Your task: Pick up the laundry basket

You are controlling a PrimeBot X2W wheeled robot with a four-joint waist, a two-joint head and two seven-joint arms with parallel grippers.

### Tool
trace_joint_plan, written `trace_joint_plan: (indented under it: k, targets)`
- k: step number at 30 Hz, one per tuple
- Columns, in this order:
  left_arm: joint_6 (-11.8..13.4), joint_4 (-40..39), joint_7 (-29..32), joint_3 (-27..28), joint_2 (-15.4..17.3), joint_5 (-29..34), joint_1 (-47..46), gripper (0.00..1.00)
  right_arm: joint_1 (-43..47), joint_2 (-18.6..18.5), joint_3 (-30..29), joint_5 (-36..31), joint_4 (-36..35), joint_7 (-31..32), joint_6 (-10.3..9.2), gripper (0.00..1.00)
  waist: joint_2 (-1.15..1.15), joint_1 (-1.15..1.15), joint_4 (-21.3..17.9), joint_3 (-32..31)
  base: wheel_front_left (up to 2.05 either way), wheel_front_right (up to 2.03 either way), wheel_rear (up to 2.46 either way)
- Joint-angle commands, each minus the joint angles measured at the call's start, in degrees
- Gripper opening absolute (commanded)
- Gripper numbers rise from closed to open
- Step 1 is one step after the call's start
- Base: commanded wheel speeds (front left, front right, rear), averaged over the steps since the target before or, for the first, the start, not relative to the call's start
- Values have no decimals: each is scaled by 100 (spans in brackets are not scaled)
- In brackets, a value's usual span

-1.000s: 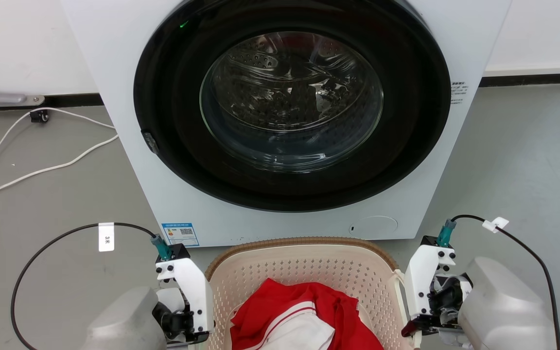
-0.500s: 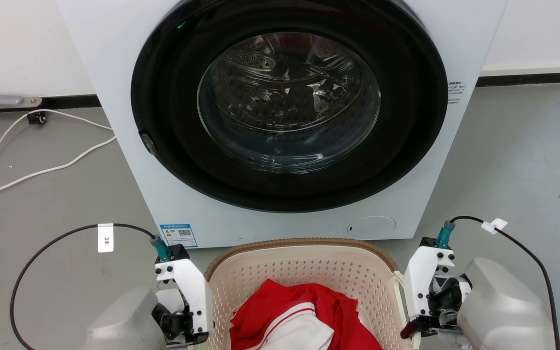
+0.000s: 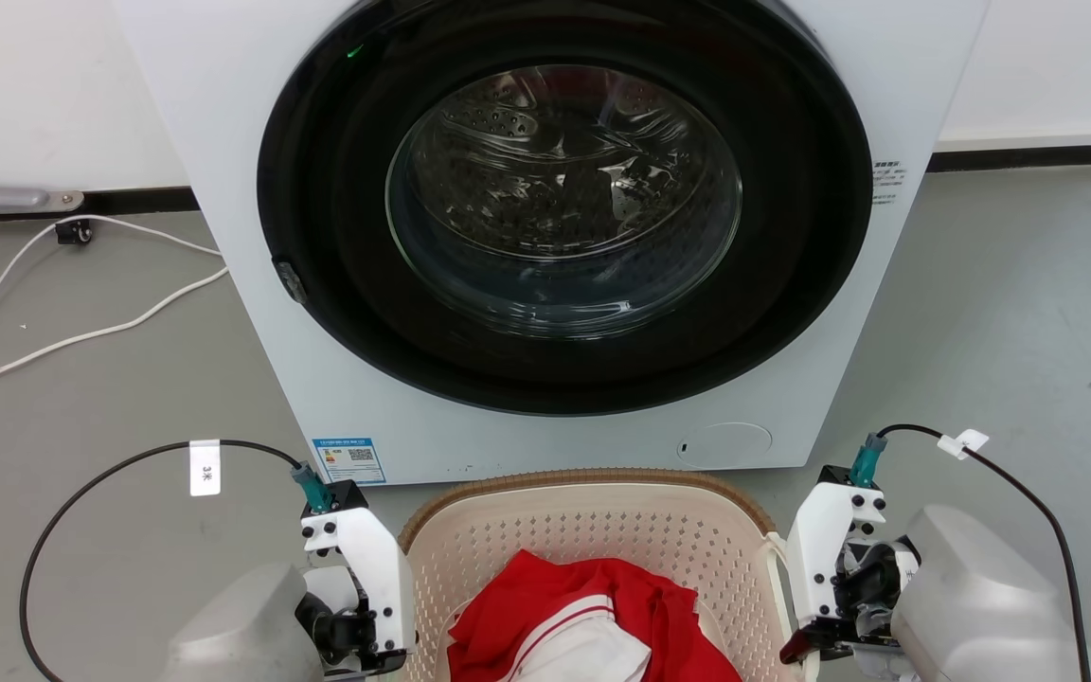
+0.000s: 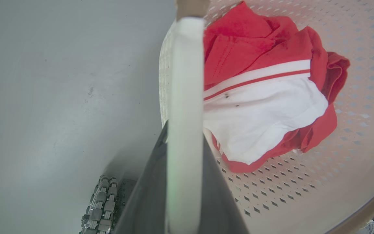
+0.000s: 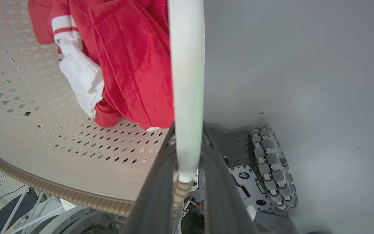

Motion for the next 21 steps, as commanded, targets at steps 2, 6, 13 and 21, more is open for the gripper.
trace_joint_plan:
  k: [2, 6, 13, 21]
  targets:
    - [-81, -134, 1, -1, -280, -87, 7, 0, 21, 222, -55, 101, -63, 28, 66, 0, 0, 0, 6, 7, 0, 0, 0]
    - [-81, -131, -11, -20, -279, -106, -2, 0, 27, 224, -73, 69, -63, 35, 66, 0, 0, 0, 4, 24, 0, 0, 0]
    - [-81, -134, -25, -46, -295, -141, 7, 0, 41, 225, -132, 26, -63, 59, 66, 0, 0, 0, 8, 32, 0, 0, 0]
    - [-83, -138, -27, -80, -306, -178, 7, 0, 48, 229, -198, -9, -63, 89, 66, 0, 0, 0, 23, 37, 0, 0, 0]
